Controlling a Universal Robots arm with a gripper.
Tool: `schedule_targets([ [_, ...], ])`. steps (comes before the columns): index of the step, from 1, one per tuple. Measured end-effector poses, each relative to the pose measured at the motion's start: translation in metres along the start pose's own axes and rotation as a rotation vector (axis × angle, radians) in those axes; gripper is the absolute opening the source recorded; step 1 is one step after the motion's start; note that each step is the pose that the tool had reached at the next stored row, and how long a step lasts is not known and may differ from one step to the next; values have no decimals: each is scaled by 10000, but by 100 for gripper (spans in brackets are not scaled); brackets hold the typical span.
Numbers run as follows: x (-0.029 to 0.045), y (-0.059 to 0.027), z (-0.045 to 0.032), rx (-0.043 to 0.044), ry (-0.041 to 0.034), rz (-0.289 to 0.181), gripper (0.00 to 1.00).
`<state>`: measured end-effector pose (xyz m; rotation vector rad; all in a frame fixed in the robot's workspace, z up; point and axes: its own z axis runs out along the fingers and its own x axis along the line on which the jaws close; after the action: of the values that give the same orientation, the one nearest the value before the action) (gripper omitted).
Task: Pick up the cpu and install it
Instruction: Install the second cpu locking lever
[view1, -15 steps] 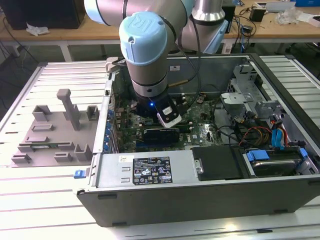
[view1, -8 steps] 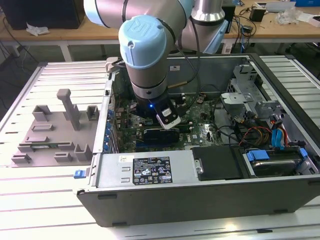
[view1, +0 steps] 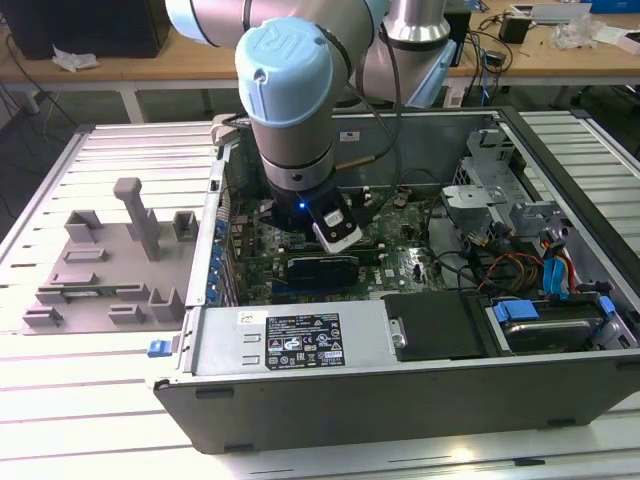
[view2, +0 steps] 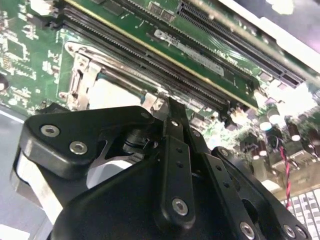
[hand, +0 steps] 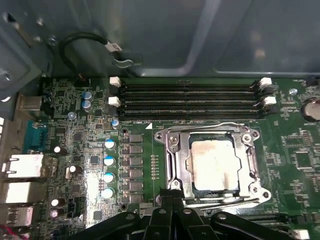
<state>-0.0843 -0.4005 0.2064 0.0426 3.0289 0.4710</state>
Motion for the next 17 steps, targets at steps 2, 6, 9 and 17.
schedule_targets([
  [2, -10, 38, -119, 132, -2, -8, 11],
  [6, -18, 70, -218, 486, -9, -19, 11],
  [9, -22, 81, -250, 757, -18, -15, 11],
  [17, -230, 89, -231, 761, -28, 23, 11],
])
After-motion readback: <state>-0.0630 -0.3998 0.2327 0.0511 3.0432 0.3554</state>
